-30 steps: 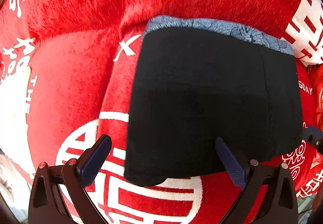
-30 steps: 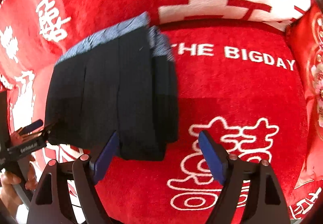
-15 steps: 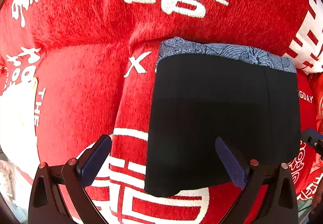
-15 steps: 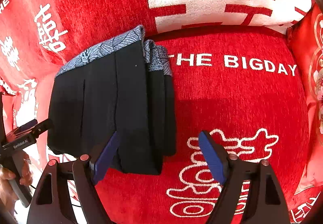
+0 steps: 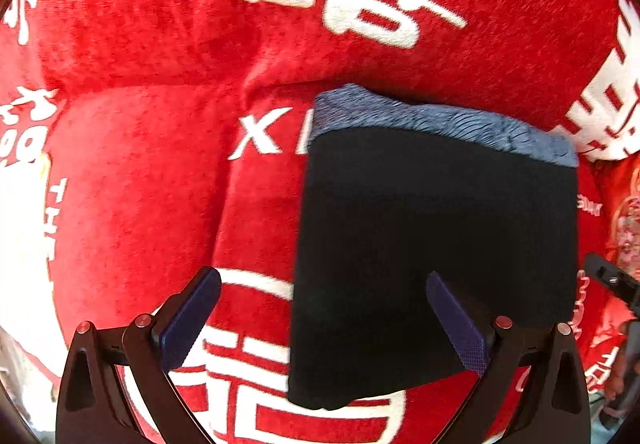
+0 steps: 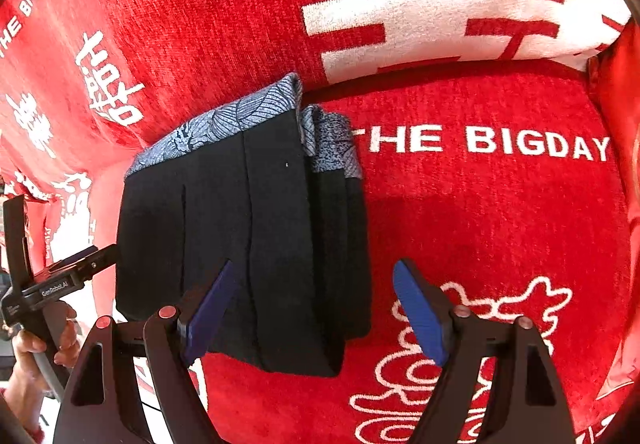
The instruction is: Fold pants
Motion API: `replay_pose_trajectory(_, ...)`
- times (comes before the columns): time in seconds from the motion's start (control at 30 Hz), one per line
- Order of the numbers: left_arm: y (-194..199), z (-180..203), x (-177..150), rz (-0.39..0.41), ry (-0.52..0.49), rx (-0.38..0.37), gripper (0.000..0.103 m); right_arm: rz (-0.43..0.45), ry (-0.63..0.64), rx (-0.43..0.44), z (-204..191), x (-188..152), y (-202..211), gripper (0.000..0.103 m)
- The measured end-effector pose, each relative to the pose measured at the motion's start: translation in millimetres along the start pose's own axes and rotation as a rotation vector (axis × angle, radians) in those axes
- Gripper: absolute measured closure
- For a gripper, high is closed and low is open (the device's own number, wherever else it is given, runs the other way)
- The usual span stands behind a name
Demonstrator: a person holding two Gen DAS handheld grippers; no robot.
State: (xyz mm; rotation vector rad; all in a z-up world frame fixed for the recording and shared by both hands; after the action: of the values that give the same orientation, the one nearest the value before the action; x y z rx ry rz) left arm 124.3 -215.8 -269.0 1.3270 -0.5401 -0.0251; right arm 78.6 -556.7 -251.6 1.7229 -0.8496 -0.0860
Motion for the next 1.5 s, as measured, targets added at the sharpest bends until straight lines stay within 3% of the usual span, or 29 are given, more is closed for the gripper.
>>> replay_pose_trajectory(0.1, -6.8, 3.0, 7.4, -0.02, 0.017, -0.08, 0.0, -0.003, -0.017, 0.014, 7.6, 3.9, -6.3, 0.019)
replay_pose_trajectory(0.23, -28.4, 5.1, 8.8, -0.107, 0.013, -0.181, 0.0, -0.025, -0.096, 0.07, 21.5, 7.1, -17.2, 0.019)
replay_pose_trajectory(0.37, -39.1, 3.1, 14.4, -0.123, -0.019, -0.225, 0.0, -0.087, -0.181, 0.211, 27.0, 2.5, -32.0, 0.019)
replay_pose_trajectory(0.57, -63.5, -1.6, 15.2, -0.155, -0.047, -0.297, 0.0, -0.141, -0.203, 0.327, 30.9, -7.7, -53.2, 0.019)
replay_pose_trajectory(0.8, -86.6, 11.6, 6.9, -0.204, 0.005, -0.41, 0.0, -0.175, -0.183, 0.436, 14.0, -3.6, -66.3, 0.019)
replay_pose_trajectory(1.0, -81.2, 28.5, 0.6, -0.154, 0.052, -0.389, 0.0, -0.207, -0.163, 0.4, 1.8, 0.2, -75.6, 0.019)
replay_pose_trajectory(1.03, -77.3, 30.5, -0.1, -0.136, 0.054, -0.385, 0.006, -0.208, -0.164, 0.396, 3.9, -0.1, -72.8, 0.025)
replay_pose_trajectory(1.07, -72.9, 32.9, -0.8, -0.124, 0.058, -0.401, 0.02, -0.201, -0.17, 0.396, 4.6, 0.4, -68.7, 0.034)
replay_pose_trajectory(1.17, -53.9, 46.1, -0.1, -0.082, 0.035, -0.403, 0.031, -0.185, -0.214, 0.437, 4.4, 4.7, -54.6, 0.056)
replay_pose_trajectory(1.33, -31.3, 58.0, 1.1, -0.051, 0.006, -0.388, 0.04, -0.157, -0.24, 0.48, -3.0, 7.0, -28.8, 0.059)
replay_pose_trajectory(1.5, 4.9, 59.6, -7.2, -0.025, 0.013, -0.381, 0.04, -0.155, -0.255, 0.532, -10.7, -2.9, 4.5, 0.059)
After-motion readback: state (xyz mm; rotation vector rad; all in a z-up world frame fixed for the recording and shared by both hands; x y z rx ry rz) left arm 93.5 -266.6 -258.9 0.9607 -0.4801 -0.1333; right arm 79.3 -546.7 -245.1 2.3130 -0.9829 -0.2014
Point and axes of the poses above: each gripper's, at about its wrist camera, not at the fingertips, and y roughly against the way its jaws point, z to its right, x to its top, the point moved 8 cm from there along -y, roughly the way its jaws point, and after that the axes turned 15 degrees about z, right-handed, at the moved point
